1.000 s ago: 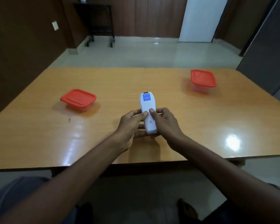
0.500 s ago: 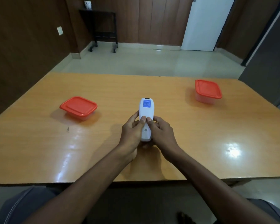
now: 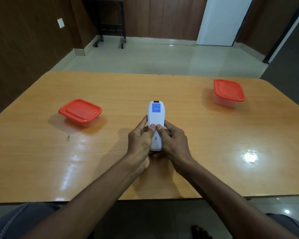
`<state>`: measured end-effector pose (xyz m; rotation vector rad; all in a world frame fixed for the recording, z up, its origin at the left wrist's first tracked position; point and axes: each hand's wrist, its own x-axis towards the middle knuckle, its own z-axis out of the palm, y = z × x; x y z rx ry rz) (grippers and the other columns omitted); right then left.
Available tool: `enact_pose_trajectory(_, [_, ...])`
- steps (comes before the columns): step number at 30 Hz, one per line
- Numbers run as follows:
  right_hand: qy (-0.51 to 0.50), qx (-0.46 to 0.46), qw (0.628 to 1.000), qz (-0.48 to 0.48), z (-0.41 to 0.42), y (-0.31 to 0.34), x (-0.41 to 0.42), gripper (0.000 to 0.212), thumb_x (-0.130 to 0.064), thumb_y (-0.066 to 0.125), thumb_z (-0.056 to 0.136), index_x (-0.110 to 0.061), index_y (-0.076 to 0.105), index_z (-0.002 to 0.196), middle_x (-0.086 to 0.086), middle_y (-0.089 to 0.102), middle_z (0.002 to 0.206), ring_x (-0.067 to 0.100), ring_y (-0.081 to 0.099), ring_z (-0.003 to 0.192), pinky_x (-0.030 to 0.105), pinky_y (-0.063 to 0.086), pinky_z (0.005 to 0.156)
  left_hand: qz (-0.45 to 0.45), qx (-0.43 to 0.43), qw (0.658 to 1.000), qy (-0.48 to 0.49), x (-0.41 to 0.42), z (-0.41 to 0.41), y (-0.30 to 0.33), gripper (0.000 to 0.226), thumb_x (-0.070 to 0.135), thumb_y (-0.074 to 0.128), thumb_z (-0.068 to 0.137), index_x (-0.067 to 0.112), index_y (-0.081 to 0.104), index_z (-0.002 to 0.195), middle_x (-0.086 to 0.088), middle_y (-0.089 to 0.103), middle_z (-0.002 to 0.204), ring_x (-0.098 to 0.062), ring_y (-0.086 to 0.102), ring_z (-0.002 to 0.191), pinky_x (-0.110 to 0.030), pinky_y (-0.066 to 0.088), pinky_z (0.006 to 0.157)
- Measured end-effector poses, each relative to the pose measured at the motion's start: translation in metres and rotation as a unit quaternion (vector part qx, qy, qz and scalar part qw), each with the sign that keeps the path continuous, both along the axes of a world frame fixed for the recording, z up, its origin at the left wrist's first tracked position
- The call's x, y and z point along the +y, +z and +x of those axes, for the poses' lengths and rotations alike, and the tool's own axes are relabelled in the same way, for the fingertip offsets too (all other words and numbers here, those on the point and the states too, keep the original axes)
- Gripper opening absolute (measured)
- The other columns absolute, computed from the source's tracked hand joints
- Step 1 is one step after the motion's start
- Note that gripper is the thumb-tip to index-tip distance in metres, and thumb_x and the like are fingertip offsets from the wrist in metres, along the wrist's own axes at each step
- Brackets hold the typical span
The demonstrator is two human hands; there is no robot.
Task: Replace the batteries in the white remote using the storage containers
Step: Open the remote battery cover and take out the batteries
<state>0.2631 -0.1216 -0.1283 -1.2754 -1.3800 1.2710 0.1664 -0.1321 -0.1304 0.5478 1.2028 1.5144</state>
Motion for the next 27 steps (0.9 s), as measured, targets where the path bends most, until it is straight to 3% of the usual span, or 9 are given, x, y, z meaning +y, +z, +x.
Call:
enact_pose_trajectory(5, [0.048, 0.055, 0.995, -0.066, 0.006, 0.008, 0.003, 0.044, -0.029, 0.057, 0.103, -0.033, 0.05, 0.145, 0.008, 0.074, 0.106, 0.028, 0.077, 0.087, 0.051, 0.064, 0.062, 0.017, 0.022, 0.999, -0.025, -0.001, -0.006, 0.005, 0.051, 0.008, 0.06, 0.099, 0.027, 0.053, 0.146, -0.003, 0.075, 0.11, -0.022, 0.073, 0.094, -0.038, 0.062, 0.072])
enact_pose_trajectory(9, [0.07, 0.023, 0.996, -0.048, 0.011, 0.017, 0.006, 0.041, -0.031, 0.048, 0.106, -0.037, 0.046, 0.147, 0.005, 0.07, 0.113, 0.022, 0.076, 0.087, 0.047, 0.065, 0.064, -0.005, 0.02, 0.998, -0.058, 0.004, -0.009, 0.019, 0.045, 0.011, 0.059, 0.099, 0.03, 0.057, 0.14, -0.004, 0.073, 0.114, -0.027, 0.071, 0.097, -0.041, 0.061, 0.068])
enact_pose_trajectory(13, [0.054, -0.084, 0.995, 0.02, 0.012, 0.023, 0.004, 0.04, -0.035, 0.049, 0.104, -0.035, 0.048, 0.144, -0.002, 0.066, 0.121, 0.02, 0.07, 0.098, 0.045, 0.064, 0.072, -0.051, 0.02, 0.994, -0.094, 0.008, -0.017, 0.028, 0.034, 0.023, 0.067, 0.094, 0.019, 0.066, 0.128, -0.007, 0.074, 0.116, -0.036, 0.071, 0.106, -0.06, 0.058, 0.087])
enact_pose_trajectory(15, [0.036, -0.127, 0.989, 0.07, 0.012, 0.022, 0.001, 0.041, -0.034, 0.063, 0.095, -0.027, 0.058, 0.135, -0.004, 0.066, 0.115, 0.019, 0.066, 0.1, 0.047, 0.062, 0.078, -0.062, 0.009, 0.994, -0.086, 0.009, -0.021, 0.028, 0.034, 0.02, 0.07, 0.092, 0.013, 0.066, 0.125, -0.01, 0.077, 0.109, -0.032, 0.076, 0.094, -0.053, 0.063, 0.076])
enact_pose_trajectory(17, [0.013, -0.202, 0.967, 0.151, 0.012, 0.017, -0.003, 0.044, -0.04, 0.074, 0.085, -0.021, 0.065, 0.123, -0.003, 0.064, 0.104, 0.018, 0.063, 0.094, 0.042, 0.058, 0.074, -0.062, -0.009, 0.995, -0.073, 0.009, -0.024, 0.026, 0.032, 0.015, 0.07, 0.093, 0.009, 0.063, 0.123, -0.012, 0.077, 0.102, -0.026, 0.077, 0.077, -0.04, 0.062, 0.059])
enact_pose_trajectory(20, [-0.027, -0.333, 0.91, 0.246, 0.011, 0.009, -0.005, 0.039, -0.044, 0.074, 0.081, -0.019, 0.072, 0.111, 0.001, 0.064, 0.089, 0.018, 0.061, 0.081, 0.034, 0.051, 0.067, -0.055, -0.027, 0.997, -0.057, 0.007, -0.025, 0.022, 0.03, 0.009, 0.069, 0.093, 0.007, 0.058, 0.121, -0.012, 0.075, 0.099, -0.024, 0.075, 0.073, -0.035, 0.06, 0.057])
enact_pose_trajectory(23, [-0.031, -0.307, 0.924, 0.224, 0.012, 0.014, -0.003, 0.034, -0.041, 0.075, 0.076, -0.018, 0.076, 0.101, 0.002, 0.068, 0.086, 0.017, 0.062, 0.078, 0.037, 0.053, 0.068, -0.053, -0.006, 0.998, -0.042, 0.006, -0.024, 0.02, 0.026, 0.007, 0.069, 0.092, 0.01, 0.056, 0.115, -0.013, 0.074, 0.099, -0.027, 0.074, 0.079, -0.037, 0.061, 0.062])
enact_pose_trajectory(27, [-0.033, -0.279, 0.937, 0.209, 0.015, 0.019, -0.003, 0.045, -0.04, 0.072, 0.07, -0.02, 0.074, 0.11, -0.002, 0.072, 0.099, 0.015, 0.064, 0.088, 0.036, 0.055, 0.075, -0.054, 0.011, 0.998, -0.006, 0.011, -0.033, 0.022, 0.027, 0.011, 0.069, 0.093, 0.01, 0.055, 0.116, -0.015, 0.073, 0.103, -0.03, 0.073, 0.086, -0.044, 0.062, 0.066])
